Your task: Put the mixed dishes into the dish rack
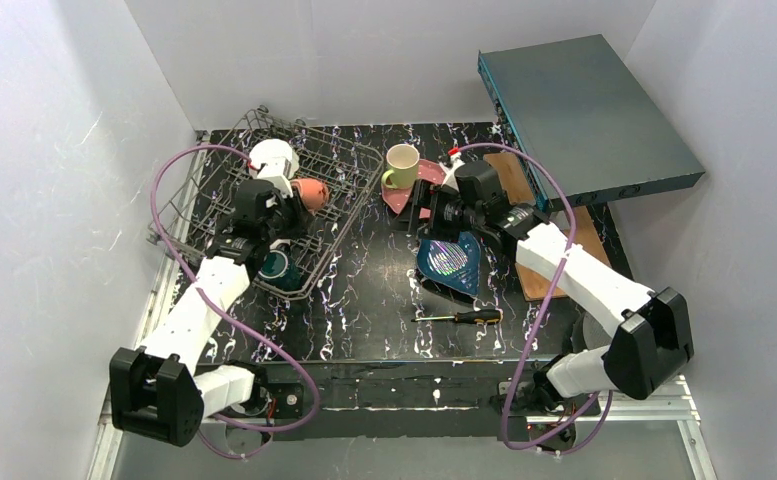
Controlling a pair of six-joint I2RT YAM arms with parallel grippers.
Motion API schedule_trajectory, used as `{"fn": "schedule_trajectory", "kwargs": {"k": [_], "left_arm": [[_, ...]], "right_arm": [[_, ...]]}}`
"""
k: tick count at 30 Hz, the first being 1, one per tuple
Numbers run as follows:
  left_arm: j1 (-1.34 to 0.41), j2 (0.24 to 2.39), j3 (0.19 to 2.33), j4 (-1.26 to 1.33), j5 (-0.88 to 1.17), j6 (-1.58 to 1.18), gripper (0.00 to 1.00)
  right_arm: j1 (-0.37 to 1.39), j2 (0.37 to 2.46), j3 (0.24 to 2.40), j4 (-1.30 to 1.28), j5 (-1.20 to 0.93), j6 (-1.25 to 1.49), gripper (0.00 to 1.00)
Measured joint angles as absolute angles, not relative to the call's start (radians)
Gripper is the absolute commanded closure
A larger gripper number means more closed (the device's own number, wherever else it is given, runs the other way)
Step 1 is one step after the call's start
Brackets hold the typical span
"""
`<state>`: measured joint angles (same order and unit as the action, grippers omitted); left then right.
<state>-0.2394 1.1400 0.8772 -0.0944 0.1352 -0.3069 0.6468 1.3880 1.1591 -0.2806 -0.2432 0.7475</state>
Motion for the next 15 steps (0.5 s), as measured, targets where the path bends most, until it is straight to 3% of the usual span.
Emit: {"fn": "schedule_trajectory", "kwargs": {"k": [15], "left_arm": [[-0.379, 1.176, 0.875, -0.163, -0.206, -0.164, 1.0]], "right_arm": [[0.662, 1.288, 1.01, -0.262, -0.295, 0.616, 0.02]]}}
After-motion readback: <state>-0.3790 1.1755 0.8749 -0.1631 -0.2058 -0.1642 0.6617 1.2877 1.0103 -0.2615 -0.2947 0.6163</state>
